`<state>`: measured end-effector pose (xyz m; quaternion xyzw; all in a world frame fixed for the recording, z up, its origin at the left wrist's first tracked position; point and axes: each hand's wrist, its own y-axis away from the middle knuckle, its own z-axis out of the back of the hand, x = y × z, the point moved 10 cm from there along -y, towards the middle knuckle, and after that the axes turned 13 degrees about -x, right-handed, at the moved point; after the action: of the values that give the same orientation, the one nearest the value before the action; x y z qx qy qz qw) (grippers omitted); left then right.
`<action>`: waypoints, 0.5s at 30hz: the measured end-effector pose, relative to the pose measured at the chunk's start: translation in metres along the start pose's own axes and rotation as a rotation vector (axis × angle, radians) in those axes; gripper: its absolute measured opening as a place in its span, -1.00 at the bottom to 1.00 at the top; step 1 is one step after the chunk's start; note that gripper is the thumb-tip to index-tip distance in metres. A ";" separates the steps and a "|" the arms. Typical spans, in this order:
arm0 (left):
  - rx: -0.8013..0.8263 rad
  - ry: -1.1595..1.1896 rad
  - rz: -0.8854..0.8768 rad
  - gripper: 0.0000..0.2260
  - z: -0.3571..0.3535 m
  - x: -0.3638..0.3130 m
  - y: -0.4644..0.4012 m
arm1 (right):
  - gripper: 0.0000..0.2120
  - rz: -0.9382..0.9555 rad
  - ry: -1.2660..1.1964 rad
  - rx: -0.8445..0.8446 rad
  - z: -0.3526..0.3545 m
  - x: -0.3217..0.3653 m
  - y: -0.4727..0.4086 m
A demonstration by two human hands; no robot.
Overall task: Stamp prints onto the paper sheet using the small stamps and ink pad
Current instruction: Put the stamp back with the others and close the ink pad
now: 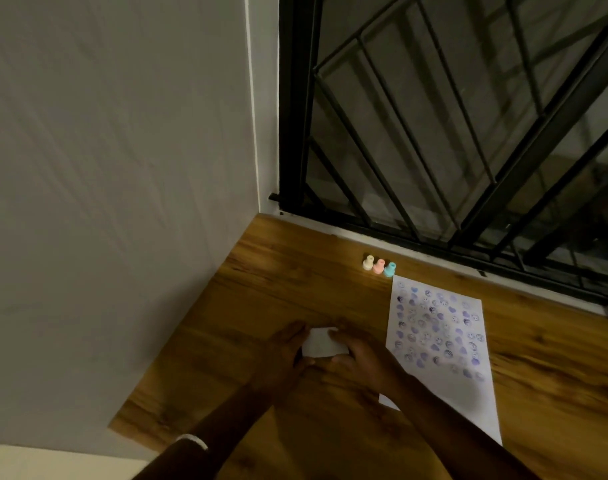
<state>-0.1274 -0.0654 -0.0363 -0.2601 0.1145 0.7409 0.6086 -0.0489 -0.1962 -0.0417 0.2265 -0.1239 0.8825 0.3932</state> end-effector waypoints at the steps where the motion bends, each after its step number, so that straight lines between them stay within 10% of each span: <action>1: -0.004 -0.003 0.009 -0.44 -0.001 0.001 0.000 | -0.45 0.009 0.011 0.000 0.001 0.002 0.000; 15: -0.114 -0.124 -0.164 -0.69 0.011 -0.032 0.012 | -0.62 0.100 0.247 -0.061 -0.007 0.026 0.018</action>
<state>-0.1380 -0.0900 -0.0120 -0.2564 0.0125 0.7086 0.6573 -0.0792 -0.1888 -0.0355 0.0976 -0.1128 0.9180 0.3675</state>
